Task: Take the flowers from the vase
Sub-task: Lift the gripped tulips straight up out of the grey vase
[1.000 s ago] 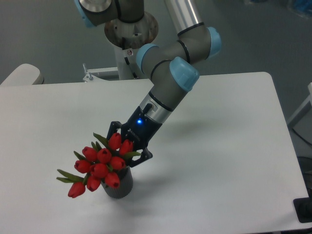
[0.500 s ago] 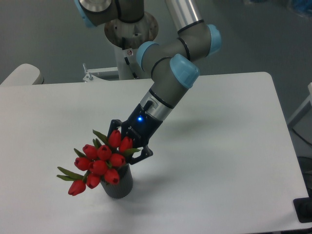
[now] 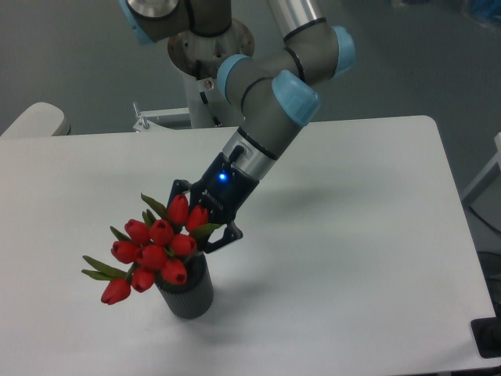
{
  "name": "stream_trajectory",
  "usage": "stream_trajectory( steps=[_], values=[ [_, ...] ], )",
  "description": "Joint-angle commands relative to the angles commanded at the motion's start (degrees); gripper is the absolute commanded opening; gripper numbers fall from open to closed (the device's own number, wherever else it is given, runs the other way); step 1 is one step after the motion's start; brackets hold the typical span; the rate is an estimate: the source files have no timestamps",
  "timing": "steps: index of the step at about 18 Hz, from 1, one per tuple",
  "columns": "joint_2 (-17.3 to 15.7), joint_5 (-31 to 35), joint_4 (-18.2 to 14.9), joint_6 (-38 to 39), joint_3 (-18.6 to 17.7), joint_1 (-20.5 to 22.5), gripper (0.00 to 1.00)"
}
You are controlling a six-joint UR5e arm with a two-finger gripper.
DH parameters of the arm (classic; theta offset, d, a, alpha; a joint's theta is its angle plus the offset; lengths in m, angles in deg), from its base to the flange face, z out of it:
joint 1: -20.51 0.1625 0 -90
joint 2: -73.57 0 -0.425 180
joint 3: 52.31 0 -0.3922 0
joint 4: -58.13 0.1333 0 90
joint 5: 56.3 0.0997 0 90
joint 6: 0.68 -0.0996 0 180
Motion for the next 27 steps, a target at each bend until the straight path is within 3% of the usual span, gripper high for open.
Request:
stream_trajectory(
  steps=[6, 13, 27],
  values=[
    [-1.1, -0.2, -0.1, 4.3, 2.2, 0.5, 0.43],
    [-1.3, -3.6, -0.1, 11.1, 7.2, 1.5, 0.42],
    [-1.7, -8.8, -0.2, 19.4, 13.2, 4.0, 0.34]
  ],
)
